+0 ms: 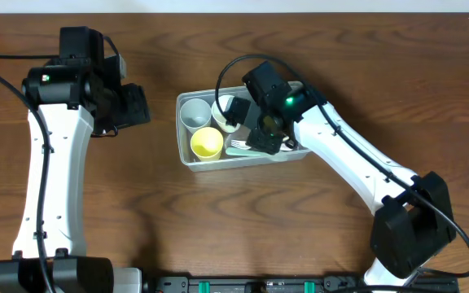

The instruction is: Pack container

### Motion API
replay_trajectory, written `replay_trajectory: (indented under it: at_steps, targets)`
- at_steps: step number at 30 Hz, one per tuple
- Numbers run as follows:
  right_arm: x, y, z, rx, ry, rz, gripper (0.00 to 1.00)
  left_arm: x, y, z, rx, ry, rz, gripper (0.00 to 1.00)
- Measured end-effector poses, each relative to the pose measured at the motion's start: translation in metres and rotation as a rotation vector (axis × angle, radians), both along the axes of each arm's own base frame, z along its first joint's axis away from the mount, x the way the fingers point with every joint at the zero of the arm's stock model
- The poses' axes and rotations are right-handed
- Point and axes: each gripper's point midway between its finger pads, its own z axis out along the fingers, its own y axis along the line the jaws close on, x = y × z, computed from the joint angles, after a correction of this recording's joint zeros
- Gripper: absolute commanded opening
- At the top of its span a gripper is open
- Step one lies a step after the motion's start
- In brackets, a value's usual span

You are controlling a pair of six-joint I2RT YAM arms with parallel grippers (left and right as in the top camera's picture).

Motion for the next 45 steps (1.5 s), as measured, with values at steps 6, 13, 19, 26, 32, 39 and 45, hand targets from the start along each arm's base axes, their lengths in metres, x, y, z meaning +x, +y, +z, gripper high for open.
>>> replay_trajectory:
  at_steps: [6,13,19,26,32,39,45]
  targets:
    - [0.039,-0.021,0.028,0.138,-0.079,-0.311,0.70,0.003,0.000,0.001,0.000,-0.012,0.000,0.62]
    - [0.081,-0.130,0.102,0.339,-0.226,-0.862,0.99,0.024,-0.016,0.010,0.017,-0.116,-0.079,0.63]
    - [0.087,-0.214,0.112,0.381,-0.246,-1.161,0.99,0.035,-0.059,0.018,0.041,-0.206,-0.274,0.98]
    - [0.094,-0.242,0.115,0.415,-0.263,-1.226,0.99,0.034,-0.066,0.018,0.056,-0.216,-0.329,0.98]
    - [0.081,-0.237,0.105,0.391,-0.189,-1.218,0.99,0.033,-0.058,0.016,0.090,-0.203,-0.320,0.98]
    - [0.048,-0.246,0.113,0.341,-0.165,-1.289,0.99,0.011,-0.047,0.012,0.106,-0.145,-0.296,0.98]
    - [-0.001,-0.251,0.158,0.437,-0.318,-1.305,0.99,-0.030,-0.043,0.030,0.100,-0.280,-0.267,0.98]
